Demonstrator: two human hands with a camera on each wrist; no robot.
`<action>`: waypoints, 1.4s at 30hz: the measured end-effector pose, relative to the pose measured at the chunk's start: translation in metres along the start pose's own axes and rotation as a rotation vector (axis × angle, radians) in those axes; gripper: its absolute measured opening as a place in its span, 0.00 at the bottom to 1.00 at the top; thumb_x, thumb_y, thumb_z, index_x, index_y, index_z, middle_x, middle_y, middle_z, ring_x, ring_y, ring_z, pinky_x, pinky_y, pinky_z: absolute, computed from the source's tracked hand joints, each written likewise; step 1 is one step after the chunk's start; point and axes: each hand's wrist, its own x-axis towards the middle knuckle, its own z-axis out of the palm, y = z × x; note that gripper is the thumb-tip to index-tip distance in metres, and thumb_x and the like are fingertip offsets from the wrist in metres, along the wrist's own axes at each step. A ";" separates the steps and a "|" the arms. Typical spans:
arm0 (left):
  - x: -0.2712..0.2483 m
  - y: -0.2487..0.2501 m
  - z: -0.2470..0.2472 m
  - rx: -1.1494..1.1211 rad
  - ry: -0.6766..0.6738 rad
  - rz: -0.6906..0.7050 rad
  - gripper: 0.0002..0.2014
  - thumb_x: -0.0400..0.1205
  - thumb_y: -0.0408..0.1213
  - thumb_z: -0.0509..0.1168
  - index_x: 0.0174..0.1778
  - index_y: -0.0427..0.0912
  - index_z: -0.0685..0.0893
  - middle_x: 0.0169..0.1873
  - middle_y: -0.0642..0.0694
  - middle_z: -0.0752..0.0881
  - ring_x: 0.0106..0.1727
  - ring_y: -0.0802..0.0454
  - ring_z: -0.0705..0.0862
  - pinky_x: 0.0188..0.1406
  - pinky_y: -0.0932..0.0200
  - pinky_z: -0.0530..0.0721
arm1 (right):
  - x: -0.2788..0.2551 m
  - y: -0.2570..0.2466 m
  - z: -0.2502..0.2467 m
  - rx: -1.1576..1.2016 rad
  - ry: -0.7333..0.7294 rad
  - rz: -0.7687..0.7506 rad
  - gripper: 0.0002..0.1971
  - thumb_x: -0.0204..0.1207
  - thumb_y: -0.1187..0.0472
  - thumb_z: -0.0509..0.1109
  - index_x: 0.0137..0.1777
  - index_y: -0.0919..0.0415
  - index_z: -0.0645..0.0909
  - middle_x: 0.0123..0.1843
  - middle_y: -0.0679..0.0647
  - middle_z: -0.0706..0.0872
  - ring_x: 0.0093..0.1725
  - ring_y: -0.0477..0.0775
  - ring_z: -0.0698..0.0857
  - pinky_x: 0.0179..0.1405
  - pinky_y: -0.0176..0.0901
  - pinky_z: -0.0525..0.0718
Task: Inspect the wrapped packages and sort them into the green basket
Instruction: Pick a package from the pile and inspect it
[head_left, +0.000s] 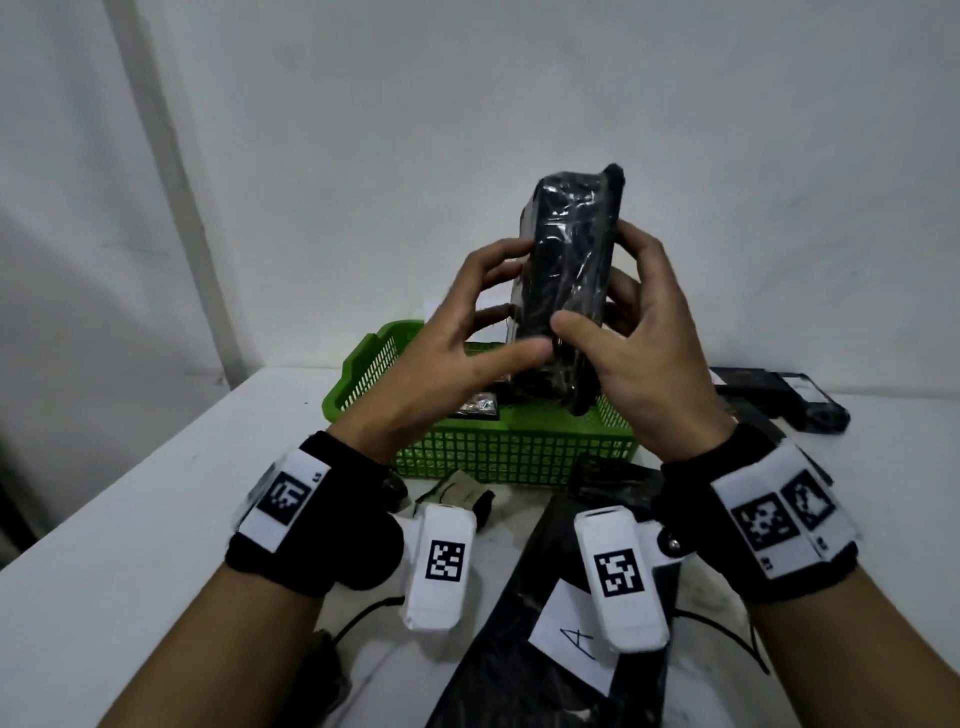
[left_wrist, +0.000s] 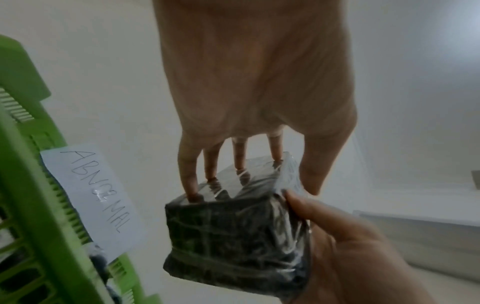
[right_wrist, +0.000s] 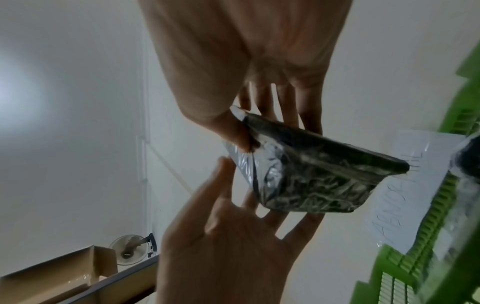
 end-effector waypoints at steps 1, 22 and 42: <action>0.001 0.003 0.000 -0.044 0.041 0.002 0.28 0.82 0.44 0.70 0.77 0.59 0.68 0.75 0.55 0.75 0.72 0.50 0.81 0.63 0.42 0.87 | 0.000 -0.002 -0.001 -0.001 -0.018 -0.013 0.37 0.76 0.68 0.76 0.81 0.50 0.65 0.70 0.52 0.86 0.67 0.51 0.87 0.65 0.49 0.88; 0.000 -0.010 -0.003 0.073 0.029 0.083 0.43 0.77 0.36 0.76 0.86 0.57 0.62 0.82 0.58 0.68 0.82 0.62 0.68 0.72 0.49 0.80 | 0.007 -0.008 -0.006 0.123 -0.054 0.009 0.12 0.83 0.62 0.70 0.65 0.58 0.85 0.55 0.56 0.93 0.56 0.59 0.92 0.59 0.62 0.90; 0.003 -0.001 0.000 -0.173 0.266 -0.081 0.41 0.75 0.32 0.78 0.77 0.58 0.62 0.72 0.57 0.70 0.65 0.43 0.85 0.45 0.48 0.91 | 0.008 -0.003 -0.023 0.123 -0.305 0.054 0.13 0.72 0.64 0.78 0.48 0.55 0.76 0.52 0.53 0.88 0.42 0.56 0.91 0.42 0.53 0.89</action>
